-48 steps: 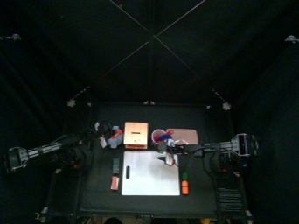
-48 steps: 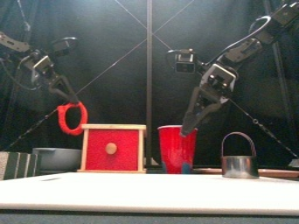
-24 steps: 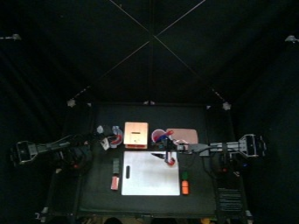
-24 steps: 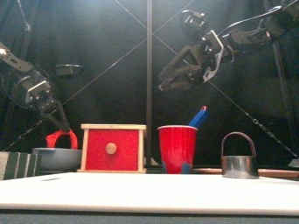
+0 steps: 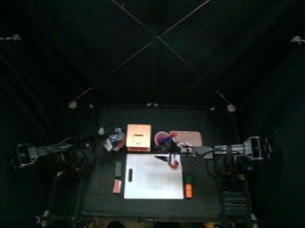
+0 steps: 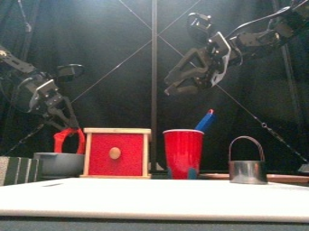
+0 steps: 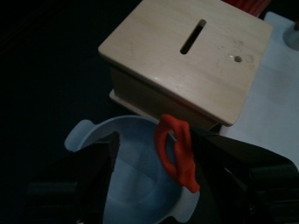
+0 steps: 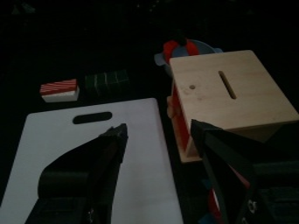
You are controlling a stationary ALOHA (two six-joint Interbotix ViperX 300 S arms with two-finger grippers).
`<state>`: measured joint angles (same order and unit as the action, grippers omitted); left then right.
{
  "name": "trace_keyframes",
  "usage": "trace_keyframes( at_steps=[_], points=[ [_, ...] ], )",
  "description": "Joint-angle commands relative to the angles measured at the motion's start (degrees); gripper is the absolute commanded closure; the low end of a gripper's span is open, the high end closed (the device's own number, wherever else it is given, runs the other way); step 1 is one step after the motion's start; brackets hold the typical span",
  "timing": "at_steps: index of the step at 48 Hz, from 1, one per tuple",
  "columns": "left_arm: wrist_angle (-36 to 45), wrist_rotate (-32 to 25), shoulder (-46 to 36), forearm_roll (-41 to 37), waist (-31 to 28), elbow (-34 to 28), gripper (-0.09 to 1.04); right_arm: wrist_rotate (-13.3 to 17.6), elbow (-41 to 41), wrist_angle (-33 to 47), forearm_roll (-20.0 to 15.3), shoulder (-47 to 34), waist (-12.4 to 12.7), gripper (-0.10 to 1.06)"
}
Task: Get the cutter from the drawer then cut the dough then place the extra dough in the bowl
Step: Place the extra dough in the bowl
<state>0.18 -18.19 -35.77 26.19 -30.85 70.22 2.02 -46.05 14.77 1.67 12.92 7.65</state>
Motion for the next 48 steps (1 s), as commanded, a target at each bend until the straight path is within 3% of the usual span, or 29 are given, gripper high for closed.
trace_keyframes(
  at_steps=[1,16,31,48],
  points=[
    [-0.79,1.23,-0.53,6.33,-0.79,-0.53,-0.02,-0.09,0.79,0.53,-0.18,0.97,0.53,0.05],
    [-2.72,2.02,-0.44,18.63,0.35,0.18,-0.01,-0.09,0.97,0.53,-0.53,0.0,0.62,0.05],
    [-8.7,2.02,-0.44,19.6,2.46,1.14,-0.01,-0.09,0.97,0.53,-1.14,-0.18,0.53,0.05],
    [-10.2,2.2,-0.35,21.18,3.78,2.46,-0.01,-0.09,0.97,0.53,-2.11,-0.53,0.62,0.05]
  ],
)
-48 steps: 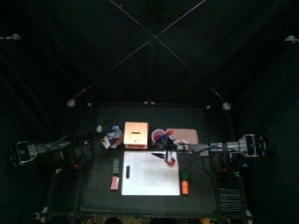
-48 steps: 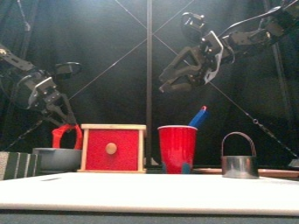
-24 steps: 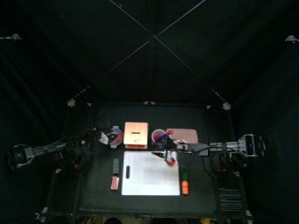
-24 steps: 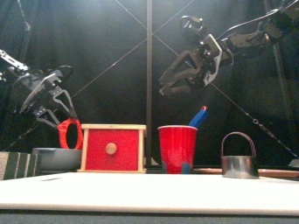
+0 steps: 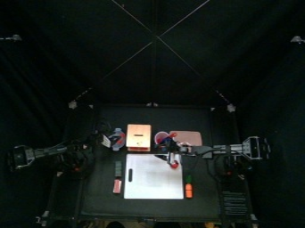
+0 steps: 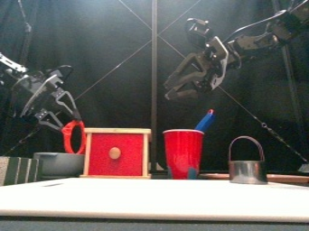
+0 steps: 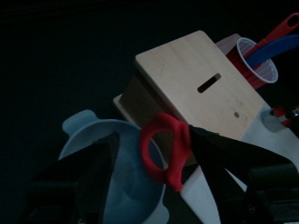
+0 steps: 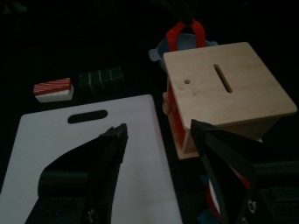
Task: Get the cutter from the drawer then cut the dough then place the extra dough in the bowl
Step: Place the extra dough in the bowl
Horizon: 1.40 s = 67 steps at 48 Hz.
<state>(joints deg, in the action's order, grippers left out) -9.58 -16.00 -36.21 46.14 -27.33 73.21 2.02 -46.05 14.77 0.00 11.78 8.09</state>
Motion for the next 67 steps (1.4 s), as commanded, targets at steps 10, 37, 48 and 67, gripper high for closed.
trace_keyframes(
  at_steps=[10,37,48,67],
  points=[
    [-0.44,-0.09,0.0,1.67,1.14,-0.35,-0.01,-0.09,0.97,0.53,-0.7,0.62,0.09,0.05],
    [-0.09,-0.09,-4.66,0.53,1.76,-0.79,-0.01,-0.09,1.05,0.53,-0.7,0.09,0.18,0.05],
    [0.09,0.0,-5.36,0.62,2.46,-0.53,-0.01,-0.09,0.97,0.53,-0.7,0.09,0.26,0.05],
    [-0.44,0.0,-5.36,1.85,2.29,1.67,-0.01,-0.09,0.79,0.53,-1.32,0.09,0.18,0.05]
  ],
)
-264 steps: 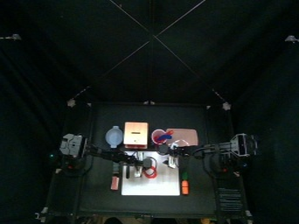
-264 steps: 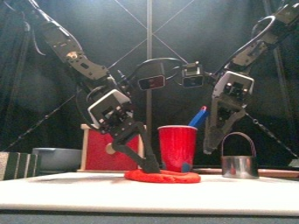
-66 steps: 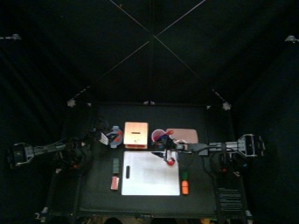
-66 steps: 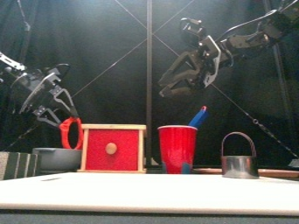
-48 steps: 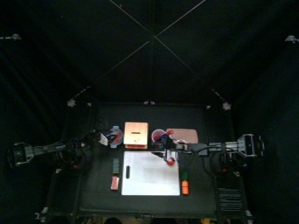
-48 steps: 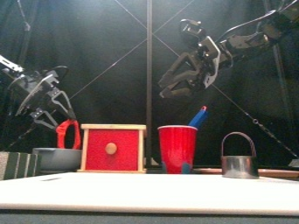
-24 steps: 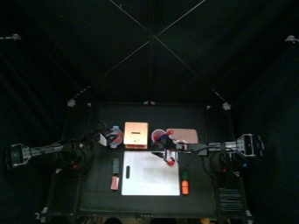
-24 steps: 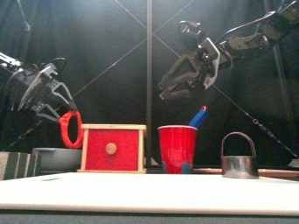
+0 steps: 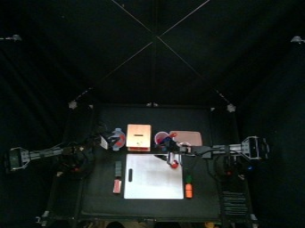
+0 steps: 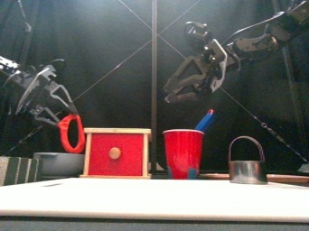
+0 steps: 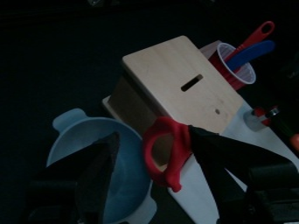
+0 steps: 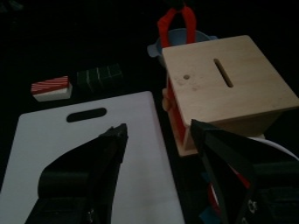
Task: Get the cutter from the drawer then cut the dough then place the extra dough in the bowl
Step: Place the extra dough in the bowl
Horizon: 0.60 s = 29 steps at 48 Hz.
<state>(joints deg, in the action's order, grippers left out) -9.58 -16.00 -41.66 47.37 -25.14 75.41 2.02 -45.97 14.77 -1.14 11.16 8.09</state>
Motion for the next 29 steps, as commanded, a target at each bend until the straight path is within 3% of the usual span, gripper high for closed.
trace_keyframes(
  at_steps=[1,29],
  points=[
    [-0.44,0.0,0.09,0.62,0.09,-0.44,-0.01,-0.09,0.7,0.62,-0.18,0.7,0.18,0.05],
    [-0.53,0.0,0.09,0.62,-0.26,-0.44,-0.01,-0.09,0.97,0.53,-0.62,0.09,0.18,0.05]
  ],
)
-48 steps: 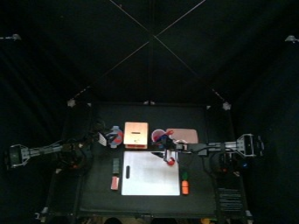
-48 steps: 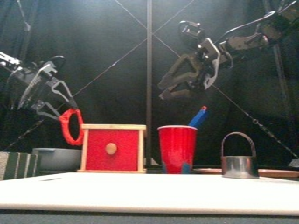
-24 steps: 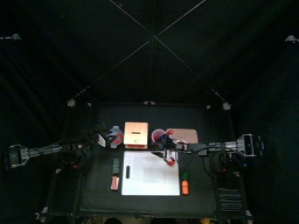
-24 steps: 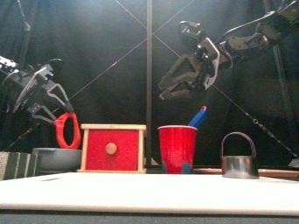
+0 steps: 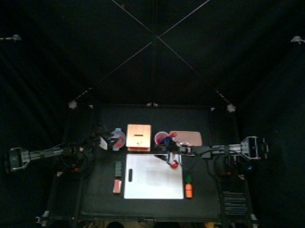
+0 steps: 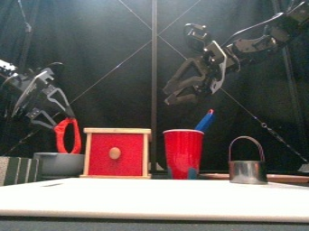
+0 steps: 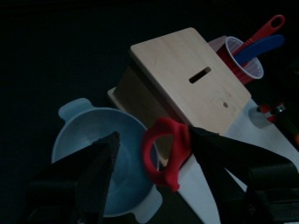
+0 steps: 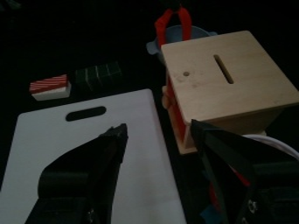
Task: Get the cutter from the drawer then cut the dough then place the extra dough in the bowl
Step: Place the extra dough in the bowl
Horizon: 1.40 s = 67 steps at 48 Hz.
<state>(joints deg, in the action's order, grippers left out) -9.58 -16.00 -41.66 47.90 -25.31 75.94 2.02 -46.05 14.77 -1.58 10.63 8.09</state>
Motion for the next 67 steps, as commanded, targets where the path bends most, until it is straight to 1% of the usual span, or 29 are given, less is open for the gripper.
trace_keyframes(
  at_steps=[1,13,18,22,26,31,34,43,49,55,67],
  points=[
    [-0.44,0.0,0.0,0.09,0.0,-1.05,-0.01,-0.09,1.05,0.53,-0.18,0.62,0.18,0.05],
    [-0.53,0.0,0.09,0.09,0.44,-2.64,-0.01,-0.09,1.05,0.53,-0.18,0.62,0.18,0.05],
    [-0.53,0.09,0.44,0.44,-0.18,-1.85,-0.01,-0.09,1.05,0.53,-0.18,0.62,0.26,0.05],
    [-0.53,0.18,0.62,2.55,-2.55,-0.26,-0.01,-0.09,1.05,0.53,-0.18,0.62,0.18,0.05],
    [-0.09,0.09,0.18,6.06,-4.31,0.0,-0.01,-0.09,0.97,0.53,-0.18,0.62,0.26,0.05],
    [-0.18,0.18,-0.62,10.55,-2.81,-1.14,-0.01,-0.09,0.97,0.53,-0.18,0.53,0.26,0.05],
    [-0.97,0.35,-0.97,11.69,-1.41,-1.49,-0.01,-0.09,0.97,0.53,-0.18,0.53,0.26,0.05],
    [-2.11,0.44,-0.97,12.04,0.35,-1.93,-0.01,0.0,1.05,0.53,-0.18,0.44,0.18,0.05],
    [-2.64,0.79,-0.79,12.3,2.64,-2.55,-0.01,0.0,0.97,0.53,-0.35,0.26,0.0,0.05],
    [-4.66,0.97,-0.53,12.3,2.64,-1.14,-0.01,0.0,0.97,0.53,-0.62,0.09,-0.09,0.05],
    [-3.96,2.55,-0.53,12.3,3.69,-1.05,-0.01,0.0,0.97,0.62,-0.79,0.09,-0.09,0.05]
  ],
)
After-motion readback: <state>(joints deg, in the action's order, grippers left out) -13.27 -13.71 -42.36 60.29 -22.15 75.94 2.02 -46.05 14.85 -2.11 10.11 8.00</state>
